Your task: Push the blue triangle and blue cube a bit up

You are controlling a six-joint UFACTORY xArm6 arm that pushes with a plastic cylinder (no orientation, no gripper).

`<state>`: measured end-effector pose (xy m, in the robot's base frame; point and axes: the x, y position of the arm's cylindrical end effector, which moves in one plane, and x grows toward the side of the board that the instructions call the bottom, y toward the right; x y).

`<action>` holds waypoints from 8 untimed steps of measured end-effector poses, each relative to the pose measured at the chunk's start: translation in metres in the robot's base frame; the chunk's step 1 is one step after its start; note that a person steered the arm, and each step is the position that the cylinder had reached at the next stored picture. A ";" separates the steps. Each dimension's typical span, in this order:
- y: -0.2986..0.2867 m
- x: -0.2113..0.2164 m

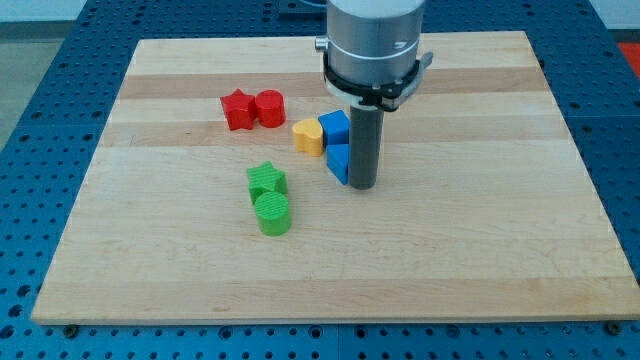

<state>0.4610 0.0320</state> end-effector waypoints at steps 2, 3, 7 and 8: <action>-0.012 -0.025; -0.016 -0.035; -0.037 0.034; -0.037 0.034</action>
<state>0.4945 -0.0055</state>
